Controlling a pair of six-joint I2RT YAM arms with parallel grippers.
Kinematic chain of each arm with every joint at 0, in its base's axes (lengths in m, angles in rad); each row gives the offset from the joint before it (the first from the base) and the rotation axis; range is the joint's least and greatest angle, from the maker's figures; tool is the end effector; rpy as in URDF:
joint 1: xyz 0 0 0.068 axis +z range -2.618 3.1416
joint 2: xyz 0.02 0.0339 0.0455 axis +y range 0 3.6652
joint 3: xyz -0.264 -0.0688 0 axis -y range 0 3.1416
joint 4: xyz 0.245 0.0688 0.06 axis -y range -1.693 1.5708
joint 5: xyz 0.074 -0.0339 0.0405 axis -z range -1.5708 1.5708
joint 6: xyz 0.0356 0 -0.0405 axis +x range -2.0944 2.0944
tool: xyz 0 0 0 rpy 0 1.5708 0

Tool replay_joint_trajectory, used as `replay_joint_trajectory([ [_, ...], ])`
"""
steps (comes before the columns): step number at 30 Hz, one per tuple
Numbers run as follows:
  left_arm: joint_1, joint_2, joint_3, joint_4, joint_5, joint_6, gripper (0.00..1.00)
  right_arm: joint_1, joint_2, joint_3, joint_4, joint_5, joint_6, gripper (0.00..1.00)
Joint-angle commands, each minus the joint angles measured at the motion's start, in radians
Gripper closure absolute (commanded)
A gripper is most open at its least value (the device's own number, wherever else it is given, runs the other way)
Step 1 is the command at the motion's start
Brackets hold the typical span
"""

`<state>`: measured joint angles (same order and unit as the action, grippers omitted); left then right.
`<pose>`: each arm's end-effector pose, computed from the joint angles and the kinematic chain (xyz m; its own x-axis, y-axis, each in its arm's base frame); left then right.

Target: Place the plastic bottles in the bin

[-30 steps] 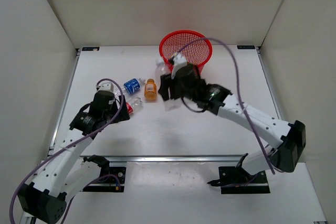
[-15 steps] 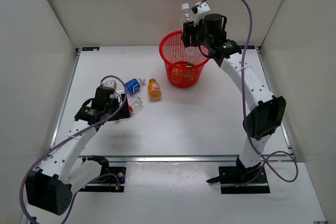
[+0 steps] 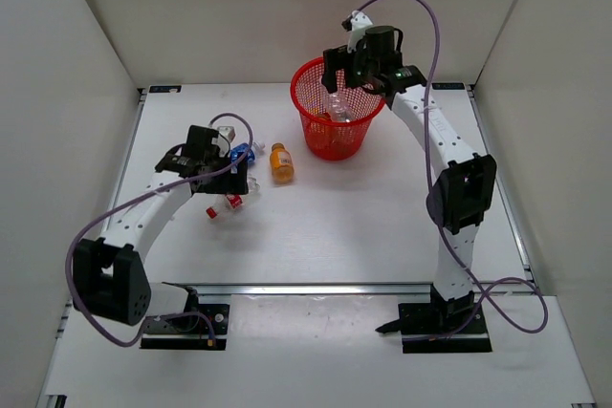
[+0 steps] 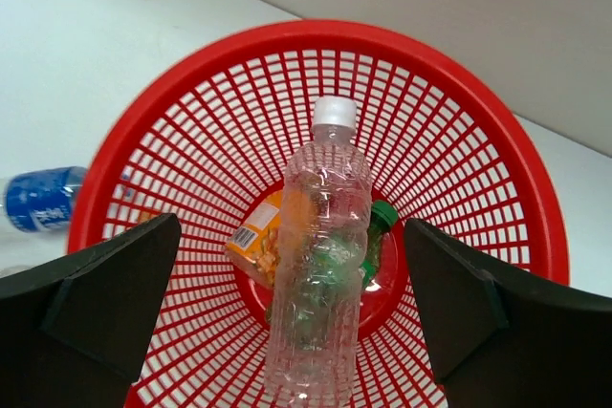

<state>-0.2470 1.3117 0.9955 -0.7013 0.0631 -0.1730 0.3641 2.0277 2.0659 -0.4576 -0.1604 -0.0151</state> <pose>0.2529 -0.0661 0.2563 -0.8602 0.0397 -0.5084 0.1300 0.9811 -0.1433 0.4453 0.1758 0.3753 -0.3731 -0.1581 -0.9142 -0.4935 0.8682 0.0512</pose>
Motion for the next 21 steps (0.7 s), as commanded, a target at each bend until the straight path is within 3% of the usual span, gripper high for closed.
replay_joint_trajectory([
  [1, 0.006, 0.055, 0.042, 0.002, 0.032, 0.066, 0.01, -0.03, -0.09, 0.059, -0.024, -0.103, 0.057, 0.01],
  [5, 0.008, 0.101, 0.016, 0.022, 0.072, 0.09, 0.01, -0.033, -0.274, -0.1, -0.047, -0.078, 0.044, 0.01],
  [7, 0.003, 0.135, 0.012, 0.045, 0.067, 0.102, 0.01, -0.065, -0.401, -0.34, 0.008, -0.051, 0.064, 0.01],
  [11, 0.011, 0.245, 0.066, 0.036, 0.078, 0.127, 0.01, -0.14, -0.694, -0.724, 0.12, -0.143, 0.165, 0.01],
  [15, -0.02, 0.348, 0.104, 0.014, -0.008, 0.129, 0.01, -0.215, -0.88, -0.874, 0.076, -0.121, 0.179, 0.02],
  [21, -0.057, 0.382, 0.103, 0.049, 0.037, 0.096, 0.02, -0.353, -1.05, -1.059, 0.002, -0.149, 0.221, 0.02],
])
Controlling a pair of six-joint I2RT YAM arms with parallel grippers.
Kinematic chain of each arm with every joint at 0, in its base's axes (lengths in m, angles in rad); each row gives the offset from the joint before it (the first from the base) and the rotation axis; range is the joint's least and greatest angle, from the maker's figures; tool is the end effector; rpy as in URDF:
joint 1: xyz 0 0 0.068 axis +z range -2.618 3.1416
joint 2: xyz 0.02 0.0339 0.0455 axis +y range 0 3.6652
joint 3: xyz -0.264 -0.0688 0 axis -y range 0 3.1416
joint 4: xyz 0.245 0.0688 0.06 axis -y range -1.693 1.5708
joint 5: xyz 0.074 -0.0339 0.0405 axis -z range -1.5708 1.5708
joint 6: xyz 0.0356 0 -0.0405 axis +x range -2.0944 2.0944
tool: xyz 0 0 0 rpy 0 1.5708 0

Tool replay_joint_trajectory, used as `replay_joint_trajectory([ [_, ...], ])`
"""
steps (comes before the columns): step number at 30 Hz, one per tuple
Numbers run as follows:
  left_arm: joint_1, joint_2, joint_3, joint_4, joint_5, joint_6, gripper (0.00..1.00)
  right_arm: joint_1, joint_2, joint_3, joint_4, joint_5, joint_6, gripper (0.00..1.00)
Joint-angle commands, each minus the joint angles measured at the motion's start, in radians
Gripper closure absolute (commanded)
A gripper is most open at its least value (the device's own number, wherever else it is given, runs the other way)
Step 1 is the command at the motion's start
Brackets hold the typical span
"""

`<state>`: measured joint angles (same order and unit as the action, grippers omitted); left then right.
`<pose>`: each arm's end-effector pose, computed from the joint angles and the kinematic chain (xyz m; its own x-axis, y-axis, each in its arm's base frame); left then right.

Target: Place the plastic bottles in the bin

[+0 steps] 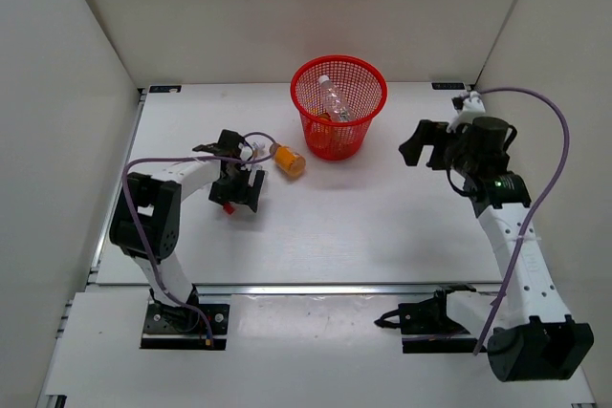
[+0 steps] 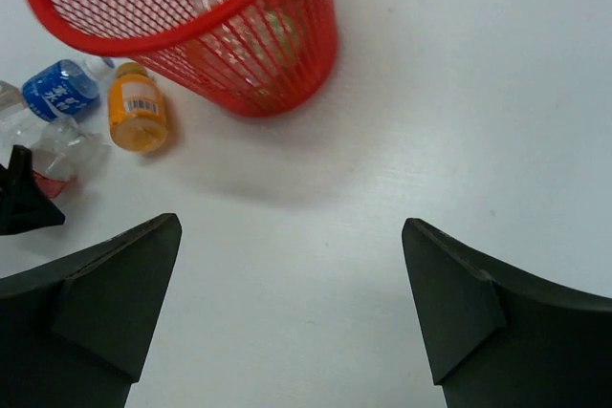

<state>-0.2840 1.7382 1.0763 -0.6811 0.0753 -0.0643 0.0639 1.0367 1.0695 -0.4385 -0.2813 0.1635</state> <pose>0.3053 -0.0919 0.1639 -0.9522 0.2112 -0.2207 0.2350 0.9680 -0.0876 0.2268 0.0244 0.3660 -0.4400 0.1285 -0.8887 -0.2476 0.9340 0.2577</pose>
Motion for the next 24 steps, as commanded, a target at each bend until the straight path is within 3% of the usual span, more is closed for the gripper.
replay_joint_trajectory([
  [1, -0.024, -0.052, 0.013, 0.05, 0.029, -0.015, 0.04, -0.062, -0.085, -0.069, -0.022, -0.041, 0.047, 0.02],
  [5, -0.046, -0.117, 0.005, 0.089, 0.038, -0.031, 0.24, -0.131, -0.13, -0.124, -0.055, -0.035, 0.06, 0.04],
  [7, -0.052, -0.147, 0.004, 0.092, 0.034, -0.032, 0.46, -0.136, -0.145, -0.147, -0.066, -0.024, 0.061, 0.05],
  [11, -0.058, -0.25, -0.018, 0.092, 0.018, -0.089, 0.76, -0.144, -0.17, -0.155, -0.098, 0.01, 0.056, 0.06],
  [12, -0.061, -0.29, -0.018, 0.094, 0.011, -0.107, 0.81, -0.144, -0.17, -0.161, -0.103, 0.016, 0.06, 0.06],
  [17, -0.119, -0.411, 0.06, 0.077, -0.037, -0.161, 0.85, -0.165, -0.185, -0.164, -0.129, -0.016, 0.042, 0.06],
  [18, -0.13, -0.423, 0.089, 0.081, -0.046, -0.167, 0.84, -0.165, -0.187, -0.163, -0.14, -0.01, 0.042, 0.07],
  [19, -0.13, -0.427, 0.1, 0.087, -0.051, -0.166, 0.75, -0.161, -0.188, -0.163, -0.141, -0.009, 0.042, 0.06],
  [20, -0.124, -0.422, 0.096, 0.103, -0.03, -0.161, 0.37, -0.151, -0.181, -0.166, -0.143, 0.005, 0.038, 0.06],
  [21, -0.11, -0.405, 0.091, 0.113, -0.025, -0.158, 0.2, -0.156, -0.19, -0.171, -0.149, -0.001, 0.037, 0.07],
  [23, -0.09, -0.334, 0.08, 0.127, 0.013, -0.167, 0.02, -0.154, -0.19, -0.183, -0.154, -0.002, 0.039, 0.06],
  [24, -0.084, -0.316, 0.07, 0.133, 0.02, -0.178, 0.02, -0.157, -0.197, -0.19, -0.141, -0.004, 0.042, 0.07],
])
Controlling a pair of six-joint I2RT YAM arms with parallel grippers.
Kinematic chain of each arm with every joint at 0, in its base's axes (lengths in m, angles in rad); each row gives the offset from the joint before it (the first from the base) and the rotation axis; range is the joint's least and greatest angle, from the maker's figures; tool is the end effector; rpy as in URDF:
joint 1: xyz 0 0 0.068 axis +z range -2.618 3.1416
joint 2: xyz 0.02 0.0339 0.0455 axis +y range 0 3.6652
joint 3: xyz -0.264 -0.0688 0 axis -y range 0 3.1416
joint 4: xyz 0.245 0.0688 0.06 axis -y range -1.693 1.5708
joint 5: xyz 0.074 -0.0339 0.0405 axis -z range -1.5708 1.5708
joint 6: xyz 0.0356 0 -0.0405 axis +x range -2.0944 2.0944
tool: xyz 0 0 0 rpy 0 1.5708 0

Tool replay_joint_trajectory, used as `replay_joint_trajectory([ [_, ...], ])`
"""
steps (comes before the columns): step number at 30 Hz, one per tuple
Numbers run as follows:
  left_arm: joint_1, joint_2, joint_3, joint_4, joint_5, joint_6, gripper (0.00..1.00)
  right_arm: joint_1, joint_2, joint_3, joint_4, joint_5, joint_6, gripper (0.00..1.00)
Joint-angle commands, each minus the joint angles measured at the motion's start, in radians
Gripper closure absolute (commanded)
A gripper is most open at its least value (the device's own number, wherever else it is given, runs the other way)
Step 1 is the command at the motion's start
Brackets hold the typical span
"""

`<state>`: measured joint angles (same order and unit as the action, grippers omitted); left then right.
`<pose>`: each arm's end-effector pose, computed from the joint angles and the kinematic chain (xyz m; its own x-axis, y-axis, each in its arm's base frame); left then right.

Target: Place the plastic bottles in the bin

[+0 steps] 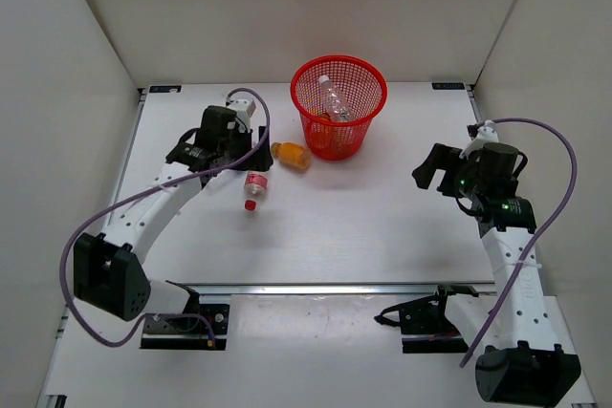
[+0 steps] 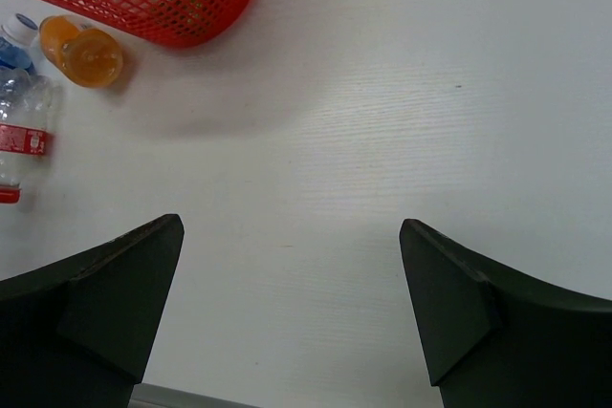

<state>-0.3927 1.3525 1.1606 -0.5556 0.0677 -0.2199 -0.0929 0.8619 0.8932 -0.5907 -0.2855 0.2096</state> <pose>0.2717 -0.1152 0.3090 -0.7062 0.0570 -0.7057 0.2803 0.9378 -0.2049 0.1830 -0.0070 0.3241 -0.5478 0.2515 -0.7979 -0.0355 0.9459 0.3225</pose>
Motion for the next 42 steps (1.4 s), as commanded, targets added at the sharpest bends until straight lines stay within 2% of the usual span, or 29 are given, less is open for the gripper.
replay_joint_trajectory([
  [1, 0.028, 0.106, -0.024, 0.023, 0.011, -0.036, 0.01, -0.004, -0.029, -0.014, 0.011, -0.012, -0.001, 0.06],
  [4, 0.025, 0.184, -0.036, 0.052, -0.051, -0.029, 0.01, -0.005, -0.035, -0.025, 0.015, -0.015, 0.002, 0.07],
  [9, 0.035, 0.223, -0.108, 0.16, -0.016, -0.018, 0.02, -0.007, -0.046, -0.049, -0.008, 0.0, 0.011, 0.06],
  [18, 0.017, 0.348, -0.127, 0.247, -0.003, -0.032, 0.02, -0.03, -0.04, -0.089, -0.001, -0.027, 0.056, 0.06],
  [21, 0.006, 0.404, -0.088, 0.235, -0.046, -0.027, 0.04, -0.027, -0.029, -0.082, -0.02, -0.012, 0.051, 0.05],
  [24, 0.005, 0.436, -0.058, 0.217, -0.066, -0.016, 0.12, -0.025, -0.027, -0.076, -0.021, -0.012, 0.053, 0.04],
  [25, 0.008, 0.432, -0.056, 0.218, -0.059, -0.019, 0.22, -0.03, -0.032, -0.076, -0.015, -0.02, 0.056, 0.04],
  [27, 0.014, 0.407, -0.073, 0.226, -0.043, -0.022, 0.36, -0.03, -0.029, -0.073, -0.03, -0.027, 0.054, 0.05],
  [30, 0.015, 0.318, -0.134, 0.267, -0.066, -0.021, 0.51, -0.019, -0.024, -0.074, -0.037, -0.009, 0.057, 0.03],
  [34, -0.009, 0.172, -0.173, 0.209, -0.066, -0.03, 0.65, -0.014, -0.031, -0.071, -0.052, 0.008, 0.025, 0.03],
  [37, -0.041, 0.047, -0.142, 0.177, -0.094, -0.064, 0.69, -0.018, -0.035, -0.068, -0.061, 0.0, 0.008, 0.03],
  [39, -0.049, -0.025, -0.098, 0.201, -0.073, -0.071, 0.66, 0.001, -0.041, -0.082, -0.055, -0.003, 0.008, 0.03],
  [42, -0.08, -0.015, 0.022, 0.293, -0.014, -0.065, 0.64, 0.027, -0.037, -0.092, -0.046, 0.002, 0.002, 0.02],
])
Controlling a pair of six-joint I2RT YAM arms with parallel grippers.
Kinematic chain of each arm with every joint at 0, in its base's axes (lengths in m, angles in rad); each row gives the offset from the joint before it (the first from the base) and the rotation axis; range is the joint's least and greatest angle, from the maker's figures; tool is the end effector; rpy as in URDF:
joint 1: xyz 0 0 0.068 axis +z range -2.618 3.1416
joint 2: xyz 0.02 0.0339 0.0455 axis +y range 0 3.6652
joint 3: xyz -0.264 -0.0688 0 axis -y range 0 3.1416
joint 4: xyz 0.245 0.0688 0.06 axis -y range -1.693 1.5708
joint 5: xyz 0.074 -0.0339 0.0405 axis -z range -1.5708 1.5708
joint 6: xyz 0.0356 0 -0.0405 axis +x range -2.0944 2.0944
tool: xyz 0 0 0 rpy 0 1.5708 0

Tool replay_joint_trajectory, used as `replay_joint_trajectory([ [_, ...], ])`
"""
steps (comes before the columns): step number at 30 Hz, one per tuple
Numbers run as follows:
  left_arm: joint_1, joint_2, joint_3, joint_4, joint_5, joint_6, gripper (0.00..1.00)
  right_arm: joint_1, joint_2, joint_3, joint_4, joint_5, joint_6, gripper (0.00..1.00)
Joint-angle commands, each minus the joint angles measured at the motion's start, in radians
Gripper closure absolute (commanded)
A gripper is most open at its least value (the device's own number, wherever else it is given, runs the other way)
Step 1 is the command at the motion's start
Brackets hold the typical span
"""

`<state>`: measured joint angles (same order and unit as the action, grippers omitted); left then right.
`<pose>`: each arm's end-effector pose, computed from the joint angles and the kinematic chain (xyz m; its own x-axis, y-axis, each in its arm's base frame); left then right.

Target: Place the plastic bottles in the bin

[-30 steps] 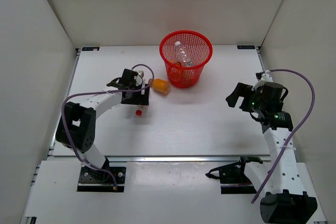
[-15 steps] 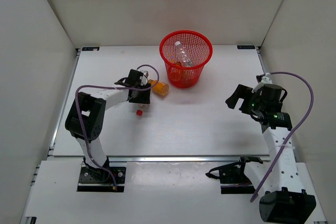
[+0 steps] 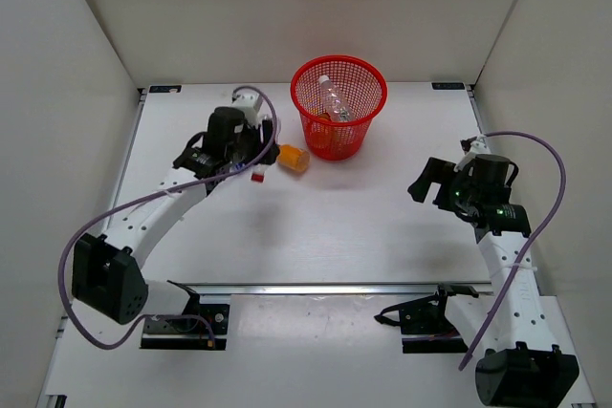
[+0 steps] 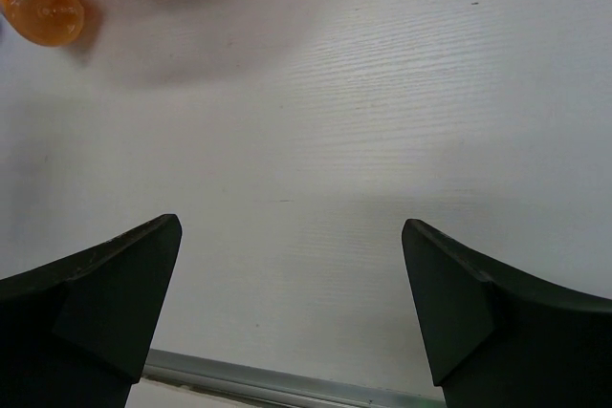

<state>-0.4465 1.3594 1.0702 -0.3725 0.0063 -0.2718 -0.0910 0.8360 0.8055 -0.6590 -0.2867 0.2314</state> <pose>0.2732 -0.1310 0.2919 -0.6510 0.0140 -0.7589 0.2715 0.9380 -0.2155 0.1734 -0.0057 0.2931 -0.6465 0.2799 -0.7097 0.0186 0.9358 0.3521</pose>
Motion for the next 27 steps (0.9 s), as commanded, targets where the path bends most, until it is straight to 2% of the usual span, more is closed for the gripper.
replay_joint_trajectory([
  [1, -0.037, -0.004, 0.176, 0.134, 0.049, -0.009, 0.66, 0.03, -0.005, -0.006, 0.022, 0.015, -0.014, 0.03],
  [4, -0.087, 0.171, 0.394, 0.162, 0.038, 0.003, 0.62, 0.028, 0.021, 0.004, 0.016, 0.014, -0.007, 0.03],
  [5, -0.102, 0.203, 0.48, 0.179, 0.037, 0.005, 0.59, 0.027, 0.018, 0.004, 0.021, 0.006, -0.01, 0.03],
  [9, -0.135, 0.438, 0.758, 0.179, 0.014, -0.055, 0.59, 0.025, -0.023, -0.031, 0.062, -0.023, 0.022, 0.03],
  [11, -0.139, 0.548, 0.834, 0.196, 0.006, -0.102, 0.51, 0.025, -0.034, -0.04, 0.071, -0.04, 0.038, 0.02],
  [13, -0.129, 0.628, 0.93, 0.172, 0.014, -0.127, 0.48, 0.048, -0.029, -0.057, 0.088, -0.055, 0.049, 0.03],
  [15, -0.127, 0.708, 1.034, 0.13, 0.074, -0.138, 0.28, 0.085, -0.025, -0.077, 0.105, -0.037, 0.063, 0.03],
  [16, -0.127, 0.716, 1.054, 0.121, 0.086, -0.145, 0.23, 0.138, -0.026, -0.08, 0.111, -0.023, 0.063, 0.01],
  [17, -0.127, 0.716, 1.054, 0.121, 0.102, -0.155, 0.04, 0.155, -0.022, -0.068, 0.12, 0.01, 0.062, 0.01],
  [18, -0.127, 0.718, 1.038, 0.13, 0.115, -0.155, 0.02, 0.19, -0.017, -0.06, 0.121, 0.041, 0.045, 0.01],
  [23, -0.146, 0.583, 0.938, 0.11, 0.104, -0.086, 0.02, 0.281, 0.028, -0.002, 0.131, 0.074, -0.015, 0.01],
  [25, -0.147, 0.499, 0.836, 0.083, 0.08, -0.07, 0.01, 0.318, 0.072, 0.012, 0.15, 0.048, -0.061, 0.01],
  [27, -0.136, 0.366, 0.737, 0.054, 0.054, -0.079, 0.01, 0.413, 0.115, 0.061, 0.16, 0.053, -0.095, 0.0],
])
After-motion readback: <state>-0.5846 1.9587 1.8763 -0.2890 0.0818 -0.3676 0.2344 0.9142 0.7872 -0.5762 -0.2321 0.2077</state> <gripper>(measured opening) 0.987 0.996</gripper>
